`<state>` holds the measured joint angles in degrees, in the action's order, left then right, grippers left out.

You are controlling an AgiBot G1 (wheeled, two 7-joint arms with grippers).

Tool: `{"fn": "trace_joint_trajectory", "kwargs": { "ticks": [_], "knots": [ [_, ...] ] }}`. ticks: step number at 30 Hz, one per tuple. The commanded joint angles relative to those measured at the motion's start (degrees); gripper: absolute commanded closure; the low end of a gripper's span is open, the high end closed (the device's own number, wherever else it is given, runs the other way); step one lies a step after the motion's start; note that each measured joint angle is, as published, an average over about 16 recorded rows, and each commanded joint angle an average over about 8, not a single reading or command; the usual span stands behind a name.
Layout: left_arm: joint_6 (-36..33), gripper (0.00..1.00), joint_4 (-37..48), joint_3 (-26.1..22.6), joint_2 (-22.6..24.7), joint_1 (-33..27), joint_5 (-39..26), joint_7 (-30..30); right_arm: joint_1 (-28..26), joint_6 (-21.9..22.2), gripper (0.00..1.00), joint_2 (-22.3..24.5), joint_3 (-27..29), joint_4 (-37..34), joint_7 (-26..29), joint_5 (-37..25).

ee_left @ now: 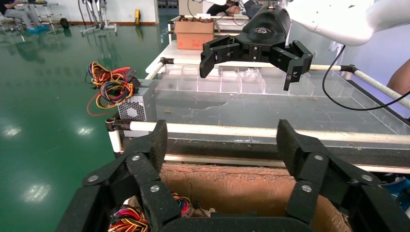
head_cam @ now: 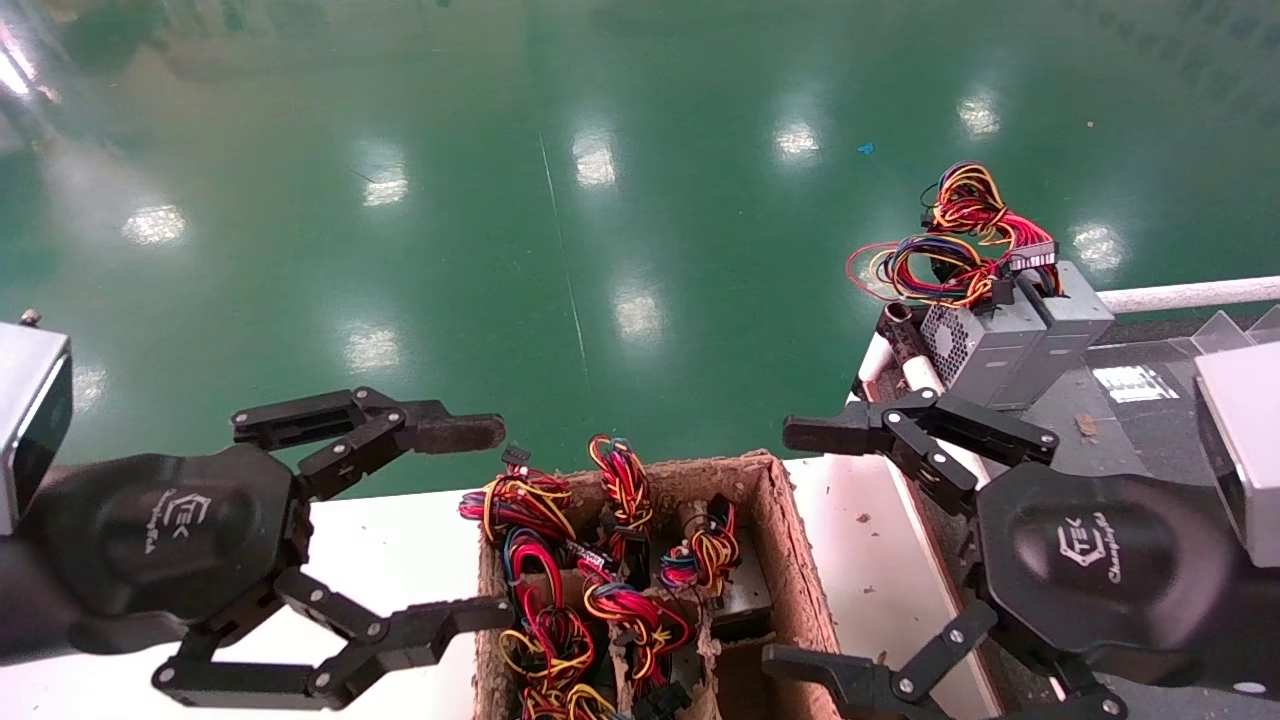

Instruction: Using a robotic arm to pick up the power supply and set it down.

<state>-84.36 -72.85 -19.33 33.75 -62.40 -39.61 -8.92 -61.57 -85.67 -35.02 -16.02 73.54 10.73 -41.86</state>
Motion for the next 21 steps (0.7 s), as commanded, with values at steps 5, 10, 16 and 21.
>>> {"fn": "trace_joint_trajectory", "kwargs": {
  "ticks": [5, 10, 16, 21],
  "knots": [
    [0.0, 1.00, 0.0, 0.0, 0.0, 0.0, 0.0, 0.0, 0.0, 0.0, 0.00, 0.0, 0.0, 0.0, 0.0, 0.0],
    [0.0, 1.00, 0.0, 0.0, 0.0, 0.0, 0.0, 0.0, 0.0, 0.0, 0.00, 0.0, 0.0, 0.0, 0.0, 0.0],
    [0.0, 1.00, 0.0, 0.0, 0.0, 0.0, 0.0, 0.0, 0.3, 0.5, 0.00, -0.2, -0.2, -0.3, -0.1, -0.5],
    [0.0, 1.00, 0.0, 0.0, 0.0, 0.0, 0.0, 0.0, 0.3, 2.2, 0.00, -0.7, -1.1, -0.7, -0.5, -3.2]
  ]
}}
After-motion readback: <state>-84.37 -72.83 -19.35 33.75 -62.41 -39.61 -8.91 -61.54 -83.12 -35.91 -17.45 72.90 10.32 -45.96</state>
